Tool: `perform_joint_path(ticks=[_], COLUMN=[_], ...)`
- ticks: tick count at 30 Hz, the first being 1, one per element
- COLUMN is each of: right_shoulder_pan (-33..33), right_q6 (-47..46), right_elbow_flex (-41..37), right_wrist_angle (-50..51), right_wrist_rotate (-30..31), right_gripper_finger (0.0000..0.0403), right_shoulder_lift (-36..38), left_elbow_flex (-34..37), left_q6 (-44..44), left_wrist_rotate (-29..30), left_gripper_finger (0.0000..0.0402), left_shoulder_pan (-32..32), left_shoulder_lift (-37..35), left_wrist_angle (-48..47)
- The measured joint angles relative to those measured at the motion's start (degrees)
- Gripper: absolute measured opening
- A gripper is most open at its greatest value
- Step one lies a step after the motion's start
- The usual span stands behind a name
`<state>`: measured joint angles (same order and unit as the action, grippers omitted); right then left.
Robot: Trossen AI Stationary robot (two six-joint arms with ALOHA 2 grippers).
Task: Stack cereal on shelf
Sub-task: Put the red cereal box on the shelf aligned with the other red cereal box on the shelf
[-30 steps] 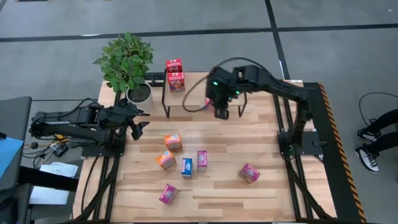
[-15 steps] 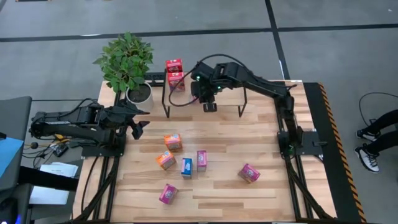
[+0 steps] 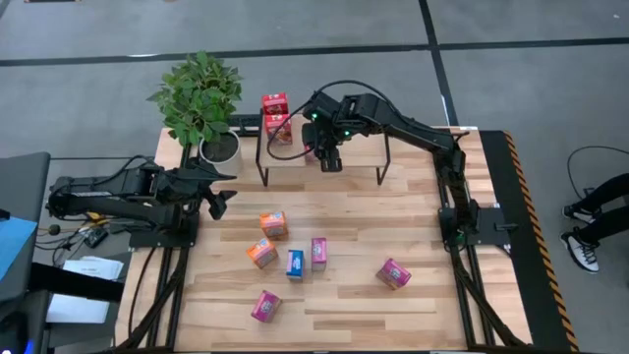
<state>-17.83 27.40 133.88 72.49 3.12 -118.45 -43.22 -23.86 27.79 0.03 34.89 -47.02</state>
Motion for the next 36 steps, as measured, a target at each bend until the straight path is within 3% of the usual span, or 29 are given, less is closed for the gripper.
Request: perform_joint_path(ticks=[16,36], right_shoulder_pan=[-2.3,-2.5], right_q6=[0.5,-1.4], right_elbow_flex=[0.0,0.0], right_wrist_angle=[-6.2,-2.4], right_wrist_rotate=[-0.2,-0.8], right_gripper_finger=[0.0255,0.0255], right_shoulder_lift=[0.0,0.0], left_elbow_flex=[0.0,0.0], left_q6=[0.0,0.0], left_wrist_rotate=[2.1,3.6], left_gripper_finger=[0.0290,0.0290], left_shoulder_pan=[0.0,0.0], left_shoulder_lift=[0.0,0.0], left_wrist_angle=[0.0,0.0])
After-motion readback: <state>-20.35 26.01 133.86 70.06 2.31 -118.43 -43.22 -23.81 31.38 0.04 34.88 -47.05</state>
